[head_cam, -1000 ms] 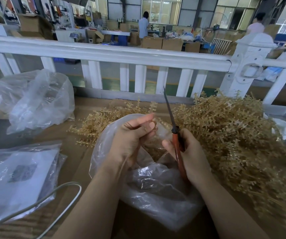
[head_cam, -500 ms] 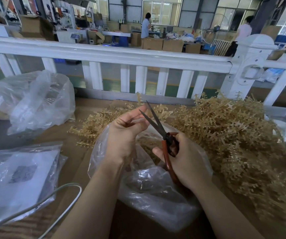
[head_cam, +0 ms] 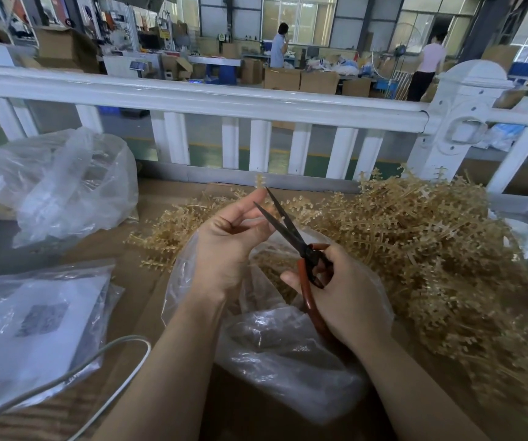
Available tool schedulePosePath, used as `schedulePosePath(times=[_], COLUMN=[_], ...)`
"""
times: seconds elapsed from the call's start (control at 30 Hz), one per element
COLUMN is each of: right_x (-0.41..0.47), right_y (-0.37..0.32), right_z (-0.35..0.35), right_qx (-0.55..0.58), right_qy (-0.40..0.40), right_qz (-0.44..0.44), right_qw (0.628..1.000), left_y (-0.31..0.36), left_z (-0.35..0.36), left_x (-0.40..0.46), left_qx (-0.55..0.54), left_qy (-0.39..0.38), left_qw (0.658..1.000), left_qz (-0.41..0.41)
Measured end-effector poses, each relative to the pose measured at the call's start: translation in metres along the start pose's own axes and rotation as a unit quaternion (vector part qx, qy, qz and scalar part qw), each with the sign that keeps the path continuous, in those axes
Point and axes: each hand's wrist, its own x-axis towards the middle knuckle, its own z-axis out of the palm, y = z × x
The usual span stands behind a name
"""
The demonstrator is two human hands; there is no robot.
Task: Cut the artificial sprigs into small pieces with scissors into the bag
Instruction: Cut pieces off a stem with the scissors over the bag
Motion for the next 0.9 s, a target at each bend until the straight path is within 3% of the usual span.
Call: schedulePosePath(times=[0.9], right_x=[-0.0013], right_y=[0.0023], right_z=[-0.0036], right_qx=[-0.032], right_qy=[0.03], right_qz=[-0.054], right_qw=[0.998], left_y=[-0.0046], left_z=[-0.0066], left_x=[0.0048], left_qx=[-0.012], left_qy=[-0.041], left_qw=[0.999], left_qz=[0.007])
